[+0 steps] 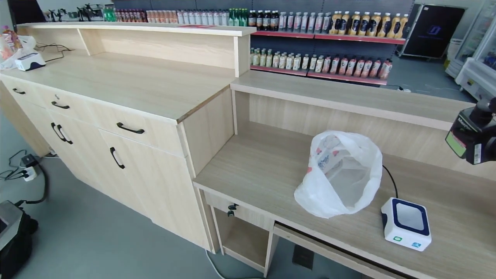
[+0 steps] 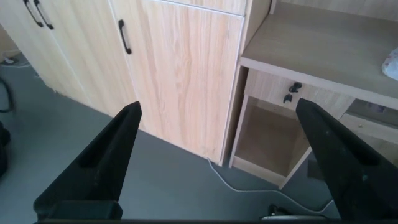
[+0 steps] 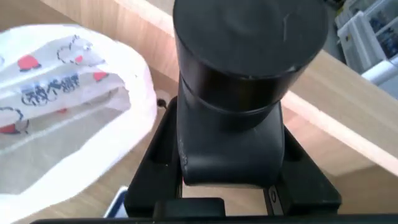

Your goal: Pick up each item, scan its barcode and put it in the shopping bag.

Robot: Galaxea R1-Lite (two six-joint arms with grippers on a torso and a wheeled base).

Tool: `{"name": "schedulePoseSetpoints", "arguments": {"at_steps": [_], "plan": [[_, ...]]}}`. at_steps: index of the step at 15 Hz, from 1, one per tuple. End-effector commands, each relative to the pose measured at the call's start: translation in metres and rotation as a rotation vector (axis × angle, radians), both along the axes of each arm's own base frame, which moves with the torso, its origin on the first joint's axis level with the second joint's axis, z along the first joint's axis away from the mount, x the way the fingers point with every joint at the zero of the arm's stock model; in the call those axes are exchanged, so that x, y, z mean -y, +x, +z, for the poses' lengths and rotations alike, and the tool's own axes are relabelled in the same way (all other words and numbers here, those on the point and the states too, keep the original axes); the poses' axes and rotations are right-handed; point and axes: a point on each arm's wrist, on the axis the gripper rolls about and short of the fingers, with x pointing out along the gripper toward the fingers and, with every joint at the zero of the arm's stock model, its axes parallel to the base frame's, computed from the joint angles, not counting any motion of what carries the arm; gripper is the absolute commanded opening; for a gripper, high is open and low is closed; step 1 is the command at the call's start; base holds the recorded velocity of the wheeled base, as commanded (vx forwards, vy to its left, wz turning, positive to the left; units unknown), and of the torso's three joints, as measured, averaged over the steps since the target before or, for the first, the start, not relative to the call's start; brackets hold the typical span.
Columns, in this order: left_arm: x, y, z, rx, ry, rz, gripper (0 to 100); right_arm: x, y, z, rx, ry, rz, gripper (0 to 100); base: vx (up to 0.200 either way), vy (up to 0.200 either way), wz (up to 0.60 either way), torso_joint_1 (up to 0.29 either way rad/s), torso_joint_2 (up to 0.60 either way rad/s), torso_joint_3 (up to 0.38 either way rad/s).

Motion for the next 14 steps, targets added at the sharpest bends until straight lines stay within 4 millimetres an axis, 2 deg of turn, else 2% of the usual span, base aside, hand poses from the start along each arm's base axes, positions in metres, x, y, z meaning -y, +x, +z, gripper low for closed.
{"name": "schedulePoseSetpoints", "arguments": {"at_steps": [1, 2, 3, 5, 7, 10, 14], "plan": [[0.000, 0.000, 0.000, 0.001, 0.000, 0.000, 100, -0.020, 0.055, -0.010, 0.011, -0.007, 0.002, 0, 0.000, 0.000, 0.60, 0.007, 0.00, 0.002], [0.000, 0.000, 0.000, 0.001, 0.000, 0.000, 100, -0.026, 0.069, -0.017, 0.004, -0.007, -0.003, 0, 0.000, 0.000, 0.60, 0.002, -0.01, -0.002], [0.000, 0.000, 0.000, 0.001, 0.000, 0.000, 100, -0.033, 0.088, -0.033, -0.033, 0.024, 0.025, 0, 0.000, 0.000, 0.60, -0.002, 0.00, 0.002], [0.000, 0.000, 0.000, 0.001, 0.000, 0.000, 100, -0.045, 0.110, -0.063, -0.107, 0.097, 0.077, 0, 0.000, 0.000, 0.00, 0.000, 0.00, 0.000], [0.000, 0.000, 0.000, 0.001, 0.000, 0.000, 100, -0.057, 0.122, -0.091, -0.176, 0.163, 0.113, 0, 0.000, 0.000, 0.00, 0.000, 0.00, 0.000], [0.000, 0.000, 0.000, 0.001, 0.000, 0.000, 100, -0.058, 0.129, -0.121, -0.263, 0.203, 0.107, 0, 0.000, 0.000, 0.00, 0.000, 0.00, 0.000], [0.000, 0.000, 0.000, 0.001, 0.000, 0.000, 100, -0.054, 0.150, -0.143, -0.289, 0.228, 0.093, 0, 0.000, 0.000, 0.00, 0.000, 0.00, 0.000]]}}
